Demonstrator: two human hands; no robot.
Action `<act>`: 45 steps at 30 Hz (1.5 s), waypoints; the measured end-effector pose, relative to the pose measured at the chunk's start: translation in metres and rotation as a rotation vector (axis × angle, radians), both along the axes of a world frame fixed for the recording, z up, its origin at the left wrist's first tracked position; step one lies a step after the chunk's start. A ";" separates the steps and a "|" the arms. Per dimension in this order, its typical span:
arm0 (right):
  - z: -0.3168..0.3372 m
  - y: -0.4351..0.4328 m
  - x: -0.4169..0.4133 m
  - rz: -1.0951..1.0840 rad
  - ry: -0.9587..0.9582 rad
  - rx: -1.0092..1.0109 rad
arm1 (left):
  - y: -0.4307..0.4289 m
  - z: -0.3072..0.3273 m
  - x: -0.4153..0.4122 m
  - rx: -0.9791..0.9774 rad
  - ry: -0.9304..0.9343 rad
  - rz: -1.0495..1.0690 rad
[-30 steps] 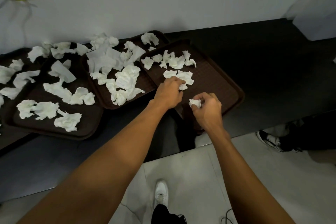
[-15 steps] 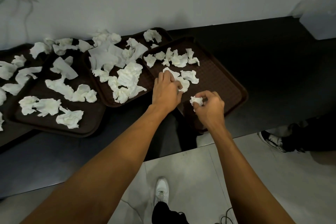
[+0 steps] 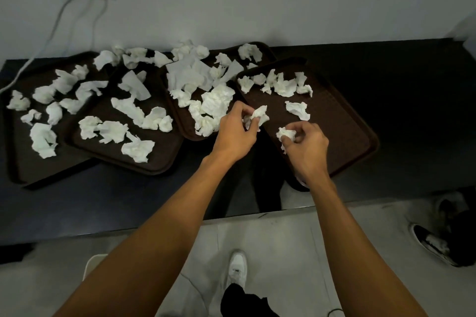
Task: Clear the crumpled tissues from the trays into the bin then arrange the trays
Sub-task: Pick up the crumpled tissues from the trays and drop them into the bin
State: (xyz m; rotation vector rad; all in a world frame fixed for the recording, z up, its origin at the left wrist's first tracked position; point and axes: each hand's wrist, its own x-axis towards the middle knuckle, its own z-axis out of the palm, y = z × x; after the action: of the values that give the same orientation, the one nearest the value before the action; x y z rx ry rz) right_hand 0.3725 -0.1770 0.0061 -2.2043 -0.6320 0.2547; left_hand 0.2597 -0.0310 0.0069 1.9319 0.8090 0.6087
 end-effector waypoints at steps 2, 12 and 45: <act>0.004 0.009 -0.013 0.028 -0.001 0.039 | 0.003 0.002 -0.016 -0.036 -0.030 0.041; 0.012 0.057 -0.108 0.208 0.007 0.093 | 0.022 0.010 -0.131 -0.121 -0.129 0.174; -0.082 0.159 -0.522 0.828 0.173 -0.028 | 0.012 -0.107 -0.597 -0.234 0.053 0.850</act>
State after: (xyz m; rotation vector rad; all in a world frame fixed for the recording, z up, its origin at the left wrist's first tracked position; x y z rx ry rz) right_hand -0.1499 -0.0175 -0.0760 -1.8049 -1.4168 0.8634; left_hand -0.3377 -0.0190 -0.1001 1.3406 1.6733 0.9035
